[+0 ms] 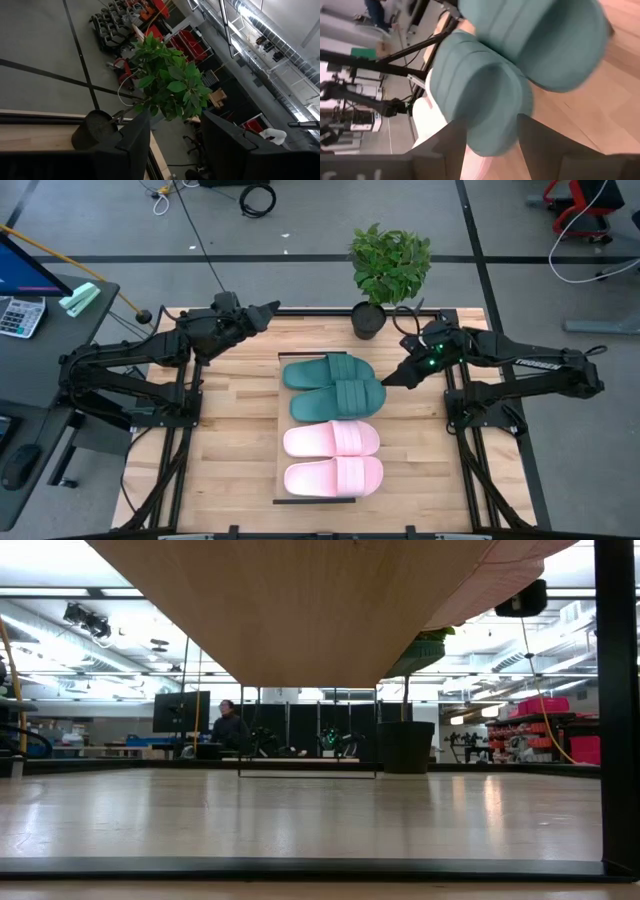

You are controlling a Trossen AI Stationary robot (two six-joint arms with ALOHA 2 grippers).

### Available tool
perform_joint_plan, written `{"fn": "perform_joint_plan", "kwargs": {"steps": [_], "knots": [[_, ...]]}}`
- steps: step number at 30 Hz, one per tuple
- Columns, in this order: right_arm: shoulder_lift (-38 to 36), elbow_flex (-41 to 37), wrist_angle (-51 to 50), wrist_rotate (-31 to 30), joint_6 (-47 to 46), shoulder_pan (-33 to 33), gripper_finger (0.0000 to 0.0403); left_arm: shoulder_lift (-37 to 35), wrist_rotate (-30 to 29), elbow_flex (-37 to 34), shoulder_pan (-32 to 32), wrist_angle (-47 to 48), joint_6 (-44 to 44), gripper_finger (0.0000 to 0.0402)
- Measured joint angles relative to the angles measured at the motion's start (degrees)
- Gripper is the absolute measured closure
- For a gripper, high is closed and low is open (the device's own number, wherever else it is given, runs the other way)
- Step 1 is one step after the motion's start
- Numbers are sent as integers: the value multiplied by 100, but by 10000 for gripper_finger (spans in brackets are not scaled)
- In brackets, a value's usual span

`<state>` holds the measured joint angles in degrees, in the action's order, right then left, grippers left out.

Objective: Pick and place slides into the shelf
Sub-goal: Put the green slide on the shelf

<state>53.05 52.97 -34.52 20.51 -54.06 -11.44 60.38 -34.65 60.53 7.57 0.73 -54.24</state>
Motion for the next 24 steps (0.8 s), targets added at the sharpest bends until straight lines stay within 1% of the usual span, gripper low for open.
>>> {"fn": "perform_joint_plan", "kwargs": {"steps": [6,12,16,21,24], "knots": [[81,194,54,35,340,9,237,0,0,0,0,-4,-32,225],[214,881,50,73,415,9,241,0,2,0,0,-13,-42,221],[575,1127,8,192,233,182,241,0,0,0,2,-15,-32,224],[1123,1134,-314,210,206,363,241,0,0,0,2,-16,-8,224],[1344,1134,-290,201,206,437,241,0,0,0,2,-15,0,221]]}}
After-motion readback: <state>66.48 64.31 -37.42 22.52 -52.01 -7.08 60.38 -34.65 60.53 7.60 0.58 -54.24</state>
